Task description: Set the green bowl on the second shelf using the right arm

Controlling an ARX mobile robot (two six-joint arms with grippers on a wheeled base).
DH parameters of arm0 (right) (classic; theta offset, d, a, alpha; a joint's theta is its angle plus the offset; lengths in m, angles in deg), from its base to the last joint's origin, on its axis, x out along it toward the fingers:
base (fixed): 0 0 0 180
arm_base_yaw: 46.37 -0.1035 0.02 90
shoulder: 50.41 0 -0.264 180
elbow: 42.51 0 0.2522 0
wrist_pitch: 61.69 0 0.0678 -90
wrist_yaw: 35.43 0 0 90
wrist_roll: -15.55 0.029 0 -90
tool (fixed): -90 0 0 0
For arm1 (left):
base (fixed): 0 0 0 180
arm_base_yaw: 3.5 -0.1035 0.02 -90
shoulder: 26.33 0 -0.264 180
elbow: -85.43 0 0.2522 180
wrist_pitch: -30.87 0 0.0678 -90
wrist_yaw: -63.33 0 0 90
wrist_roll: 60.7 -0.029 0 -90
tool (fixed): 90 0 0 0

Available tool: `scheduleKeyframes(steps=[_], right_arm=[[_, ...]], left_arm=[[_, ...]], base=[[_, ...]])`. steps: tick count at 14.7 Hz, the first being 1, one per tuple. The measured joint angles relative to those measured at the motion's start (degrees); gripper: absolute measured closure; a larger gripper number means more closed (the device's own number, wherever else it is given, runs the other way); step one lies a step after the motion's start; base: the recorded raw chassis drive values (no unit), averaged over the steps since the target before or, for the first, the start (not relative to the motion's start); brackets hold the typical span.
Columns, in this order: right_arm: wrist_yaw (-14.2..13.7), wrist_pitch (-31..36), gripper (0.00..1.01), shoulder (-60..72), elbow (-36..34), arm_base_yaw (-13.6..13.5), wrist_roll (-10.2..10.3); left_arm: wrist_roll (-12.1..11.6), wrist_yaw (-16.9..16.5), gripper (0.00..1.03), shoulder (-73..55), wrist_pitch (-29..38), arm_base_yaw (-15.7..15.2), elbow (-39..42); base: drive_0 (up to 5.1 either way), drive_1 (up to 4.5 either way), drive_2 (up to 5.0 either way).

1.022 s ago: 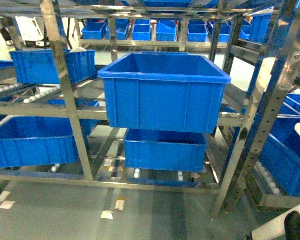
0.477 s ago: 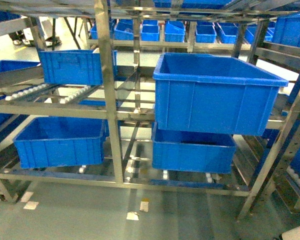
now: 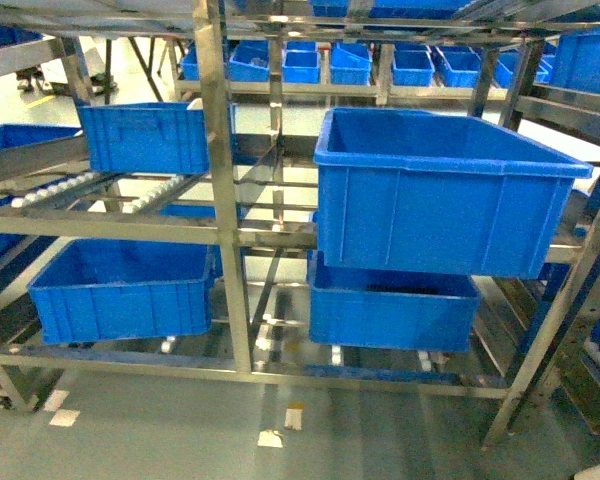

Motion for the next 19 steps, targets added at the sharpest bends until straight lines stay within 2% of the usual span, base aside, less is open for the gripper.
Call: scheduleKeyframes(steps=[19], right_arm=[[0.0, 0.0, 0.99, 0.2, 0.0, 0.0, 0.0]], left_arm=[[0.0, -0.1, 0.05, 0.0, 0.0, 0.0, 0.0]], base=[[0.0, 4.14, -4.2]])
